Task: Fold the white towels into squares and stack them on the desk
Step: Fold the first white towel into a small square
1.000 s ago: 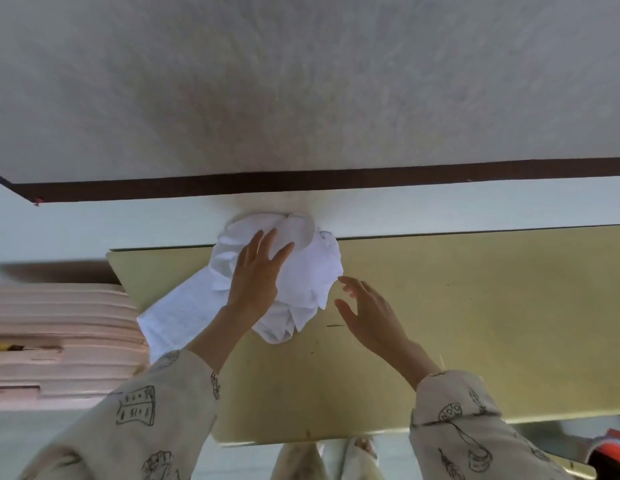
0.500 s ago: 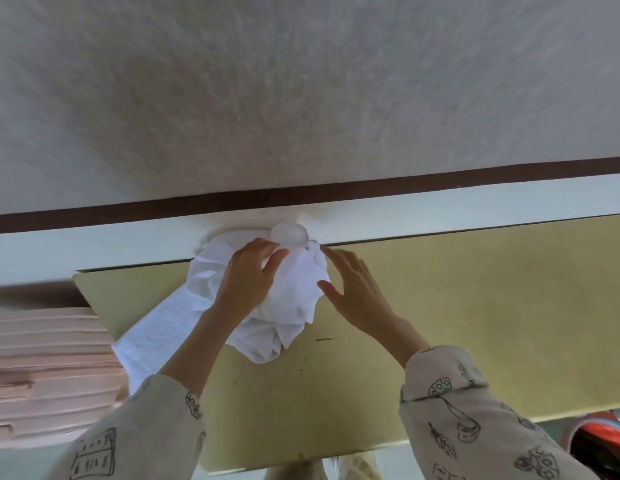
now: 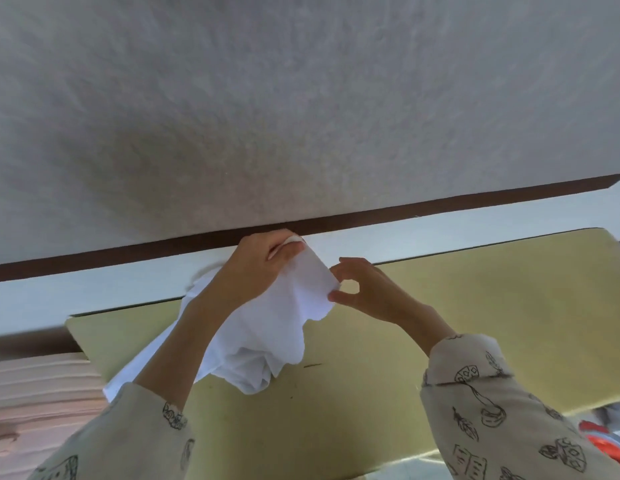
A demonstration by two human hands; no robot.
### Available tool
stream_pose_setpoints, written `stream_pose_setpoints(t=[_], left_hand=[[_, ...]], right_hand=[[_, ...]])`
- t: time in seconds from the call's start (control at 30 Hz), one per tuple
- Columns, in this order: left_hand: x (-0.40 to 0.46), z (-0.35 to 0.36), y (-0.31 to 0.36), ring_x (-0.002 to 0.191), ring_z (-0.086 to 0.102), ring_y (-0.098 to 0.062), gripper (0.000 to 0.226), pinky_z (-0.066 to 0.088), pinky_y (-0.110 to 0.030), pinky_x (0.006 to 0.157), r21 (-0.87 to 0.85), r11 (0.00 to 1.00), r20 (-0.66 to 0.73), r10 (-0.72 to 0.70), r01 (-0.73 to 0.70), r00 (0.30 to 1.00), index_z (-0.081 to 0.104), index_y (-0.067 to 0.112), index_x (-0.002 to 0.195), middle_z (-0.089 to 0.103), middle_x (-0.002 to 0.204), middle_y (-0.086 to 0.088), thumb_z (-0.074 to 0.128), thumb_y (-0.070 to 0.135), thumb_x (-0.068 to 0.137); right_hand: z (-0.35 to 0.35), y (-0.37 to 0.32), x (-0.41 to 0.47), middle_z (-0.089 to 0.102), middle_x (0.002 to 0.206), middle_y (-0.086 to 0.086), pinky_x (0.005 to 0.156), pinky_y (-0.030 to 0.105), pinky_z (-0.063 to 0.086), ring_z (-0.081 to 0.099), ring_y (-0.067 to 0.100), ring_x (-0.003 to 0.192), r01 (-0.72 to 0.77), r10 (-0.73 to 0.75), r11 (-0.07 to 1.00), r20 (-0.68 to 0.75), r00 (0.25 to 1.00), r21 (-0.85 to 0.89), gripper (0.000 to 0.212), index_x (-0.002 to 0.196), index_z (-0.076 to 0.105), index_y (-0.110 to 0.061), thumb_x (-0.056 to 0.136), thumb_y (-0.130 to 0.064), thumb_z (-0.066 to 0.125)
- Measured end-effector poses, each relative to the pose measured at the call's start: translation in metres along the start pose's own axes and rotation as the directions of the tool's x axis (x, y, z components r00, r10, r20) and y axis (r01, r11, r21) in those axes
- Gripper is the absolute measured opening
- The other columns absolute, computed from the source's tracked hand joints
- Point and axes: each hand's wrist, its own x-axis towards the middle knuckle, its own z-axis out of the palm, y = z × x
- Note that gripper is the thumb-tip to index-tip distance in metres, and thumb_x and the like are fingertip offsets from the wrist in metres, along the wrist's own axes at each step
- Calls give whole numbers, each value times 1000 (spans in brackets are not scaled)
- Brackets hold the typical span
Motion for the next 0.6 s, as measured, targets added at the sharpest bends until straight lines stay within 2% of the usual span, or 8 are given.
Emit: stream_pose_setpoints(t=[0.1, 0.17, 0.2, 0.27, 0.33, 0.4, 0.5, 0.6], left_hand=[[5, 10, 17, 69, 54, 0, 17, 38, -10, 64, -29, 998, 6, 60, -60, 998, 64, 19, 90, 59, 74, 11, 48, 21, 95], [11, 21, 32, 63, 54, 6, 19, 38, -5, 59, -64, 993, 14, 96, -95, 995, 65, 18, 91, 58, 71, 11, 47, 20, 96], [14, 27, 40, 64, 54, 10, 19, 38, -3, 59, -73, 991, 20, 114, -113, 993, 65, 19, 91, 58, 72, 14, 46, 20, 96], [22, 42, 55, 69, 53, 14, 20, 37, -2, 61, -63, 986, 27, 155, -153, 988, 65, 21, 90, 57, 74, 18, 46, 19, 96], [31, 61, 71, 66, 51, 16, 20, 36, -1, 60, -35, 982, 25, 188, -187, 982, 64, 20, 88, 54, 68, 19, 46, 15, 96], [44, 83, 84, 61, 51, 12, 18, 35, -1, 58, 4, 980, 19, 199, -199, 980, 65, 14, 87, 49, 62, 18, 48, 12, 94], [71, 124, 100, 61, 49, 4, 16, 34, -3, 59, 55, 978, 48, 200, -202, 979, 68, 4, 93, 53, 64, 15, 54, 11, 90], [100, 172, 118, 62, 49, 0, 14, 34, -5, 59, 59, 981, 113, 176, -184, 978, 69, 7, 94, 57, 68, 11, 57, 11, 88]], right_hand=[[-14, 15, -26, 64, 107, -2, 88, 32, 39, 53, 19, 104, -114, 114, 993, -17, 993, -2, 12, 93, 62, -19, 88, -30, 60], [-21, 30, -48, 62, 86, 3, 72, 32, 37, 52, 23, 82, -198, 198, 980, -3, 980, 16, 16, 78, 54, -18, 89, -29, 57], [-24, 39, -59, 59, 81, 3, 69, 32, 36, 51, 24, 79, -234, 234, 972, -1, 972, 13, 19, 74, 50, -18, 89, -28, 56], [-32, 58, -82, 57, 81, 1, 72, 33, 38, 50, 24, 82, -308, 308, 951, -32, 951, 6, 15, 76, 51, -19, 89, -27, 54], [-45, 80, -105, 57, 88, -1, 76, 32, 40, 52, 23, 90, -387, 387, 922, -115, 915, 18, 10, 89, 60, -17, 89, -26, 54], [-63, 105, -127, 62, 95, 4, 77, 31, 43, 56, 24, 95, -456, 457, 888, -217, 862, 58, 16, 97, 64, -12, 89, -23, 56], [-94, 149, -159, 68, 99, 10, 73, 29, 42, 59, 26, 93, -524, 536, 840, -357, 765, 139, 15, 96, 66, -10, 87, -19, 58], [-127, 191, -183, 68, 94, 11, 71, 29, 41, 59, 27, 90, -535, 569, 816, -472, 674, 219, 15, 96, 68, -8, 87, -16, 59]])
